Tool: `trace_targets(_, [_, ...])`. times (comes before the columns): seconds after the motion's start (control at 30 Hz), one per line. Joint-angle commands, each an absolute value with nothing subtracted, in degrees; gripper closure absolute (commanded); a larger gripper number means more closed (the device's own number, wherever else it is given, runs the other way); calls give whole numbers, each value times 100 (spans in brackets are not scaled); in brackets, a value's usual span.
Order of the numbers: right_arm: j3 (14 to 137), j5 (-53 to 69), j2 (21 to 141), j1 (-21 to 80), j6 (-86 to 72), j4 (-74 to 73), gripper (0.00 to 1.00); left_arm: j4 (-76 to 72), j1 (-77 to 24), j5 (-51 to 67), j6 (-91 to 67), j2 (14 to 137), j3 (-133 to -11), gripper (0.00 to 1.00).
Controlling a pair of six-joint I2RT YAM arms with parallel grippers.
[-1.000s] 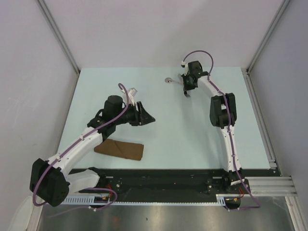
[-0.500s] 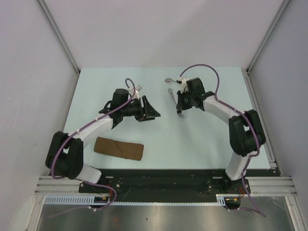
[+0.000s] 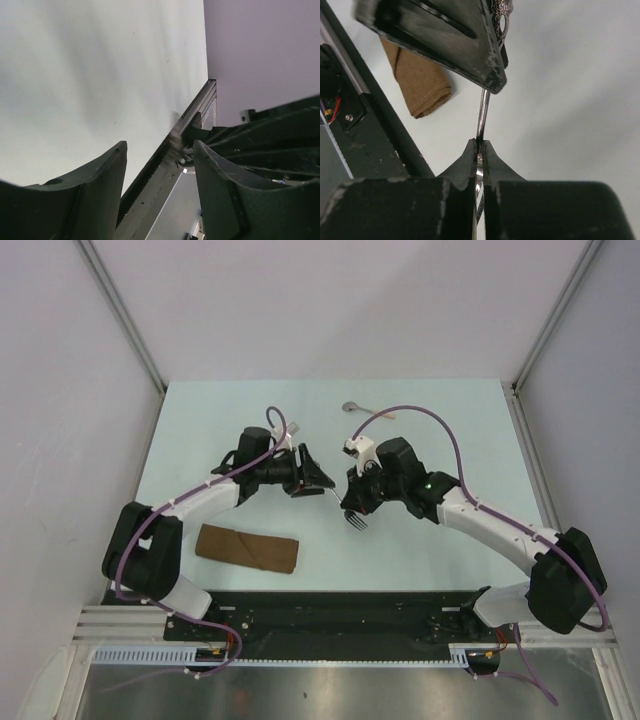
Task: Fold the napkin into a case and place the utensils inside
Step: Pass from the right arm to the left
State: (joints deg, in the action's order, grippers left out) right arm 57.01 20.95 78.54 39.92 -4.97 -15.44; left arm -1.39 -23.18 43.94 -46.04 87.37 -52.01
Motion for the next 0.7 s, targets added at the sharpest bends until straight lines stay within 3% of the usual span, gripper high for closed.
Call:
trace_targets(0.0, [5669, 2162, 7541, 4183, -440, -1634, 100, -553, -2268, 4553, -4711, 8596, -4931, 43])
trace_targets(0.17, [5546, 2084, 7366, 4403, -395, -1696, 100, -641, -2171, 4570, -4772, 8420, -4799, 53])
trace_targets(0.2, [5520, 2083, 7365, 4421, -413, -1696, 100, -885, -2119, 4614, -4842, 8394, -4747, 66])
trace_targets(0.27, [5520, 1987, 7356, 4447, -448, -1714, 100, -1098, -2083, 4728, -5026, 8323, -4588, 78])
trace_targets(0.3, [5467, 1934, 7356, 4447, -535, -1670, 100, -1186, -2083, 4729, -5027, 8323, -4562, 89])
trace_targets(0.43, [5590, 1610, 7567, 4430, -1010, -1714, 100, -1379, -2083, 4535, -5150, 8315, -4369, 100])
trace_targets(0.5, [5590, 1206, 7629, 4360, -1630, -1810, 84, -1520, -2083, 4465, -5343, 8244, -4281, 100])
trace_targets(0.57, [5415, 1343, 7646, 4176, -2150, -1820, 60, -1617, -2074, 4369, -5431, 8131, -4210, 100])
trace_targets(0.67, [4757, 1380, 7437, 3956, -3468, -1469, 42, -2439, -2022, 4429, -5947, 7981, -3930, 100])
